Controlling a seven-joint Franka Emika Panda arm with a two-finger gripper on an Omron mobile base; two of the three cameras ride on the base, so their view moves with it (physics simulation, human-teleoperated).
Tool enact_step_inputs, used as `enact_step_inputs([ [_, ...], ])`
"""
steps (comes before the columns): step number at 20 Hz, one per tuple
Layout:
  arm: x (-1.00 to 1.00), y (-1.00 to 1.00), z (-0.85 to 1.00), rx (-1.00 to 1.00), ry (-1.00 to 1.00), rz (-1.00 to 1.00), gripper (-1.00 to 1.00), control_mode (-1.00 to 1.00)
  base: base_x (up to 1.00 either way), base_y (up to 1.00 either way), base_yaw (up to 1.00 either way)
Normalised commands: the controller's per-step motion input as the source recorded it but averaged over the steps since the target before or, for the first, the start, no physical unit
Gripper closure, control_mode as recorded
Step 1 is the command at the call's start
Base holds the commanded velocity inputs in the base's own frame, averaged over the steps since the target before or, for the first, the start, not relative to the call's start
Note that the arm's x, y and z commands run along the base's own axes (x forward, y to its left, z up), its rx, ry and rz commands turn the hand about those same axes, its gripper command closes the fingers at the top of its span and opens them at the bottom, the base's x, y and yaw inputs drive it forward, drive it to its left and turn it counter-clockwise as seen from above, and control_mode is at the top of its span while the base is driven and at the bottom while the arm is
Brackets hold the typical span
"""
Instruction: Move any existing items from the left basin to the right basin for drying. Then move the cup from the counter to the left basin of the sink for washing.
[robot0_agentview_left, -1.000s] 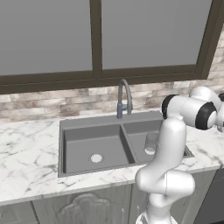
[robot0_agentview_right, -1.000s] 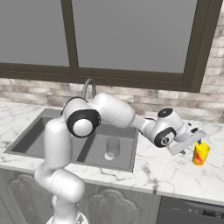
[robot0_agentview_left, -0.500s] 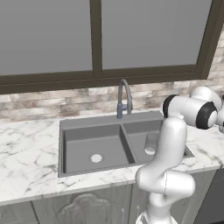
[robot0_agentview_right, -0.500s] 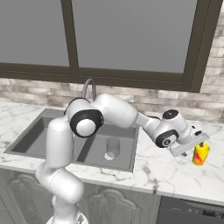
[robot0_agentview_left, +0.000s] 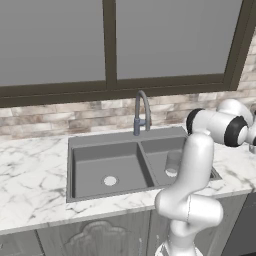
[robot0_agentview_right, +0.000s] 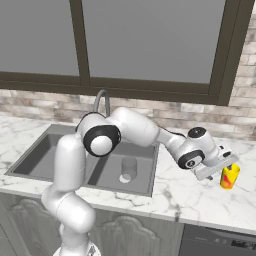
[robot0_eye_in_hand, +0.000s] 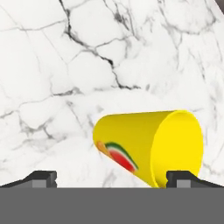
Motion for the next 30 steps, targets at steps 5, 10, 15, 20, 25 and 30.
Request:
enact_step_inputs([
  [5, 0.26, -0.04, 0.00, 0.01, 0.00, 0.00, -1.00, -1.00, 0.00, 0.00, 0.00],
  [10, 0.13, -0.20, -0.04, 0.03, 0.00, 0.00, -1.00, -1.00, 0.00, 0.00, 0.00],
  [15, 0.00, -0.20, -0.14, 0.03, 0.00, 0.00, -1.00, -1.00, 0.00, 0.00, 0.00],
  [20, 0.00, -0.14, -0.13, 0.04, 0.00, 0.00, -1.00, -1.00, 0.00, 0.00, 0.00],
  [25, 0.00, -0.02, -0.14, 0.03, 0.00, 0.00, 1.00, -1.00, 0.00, 0.00, 0.00],
  [30, -0.01, 0.21, -0.14, 0.01, 0.00, 0.00, 1.00, -1.00, 0.00, 0.00, 0.00],
])
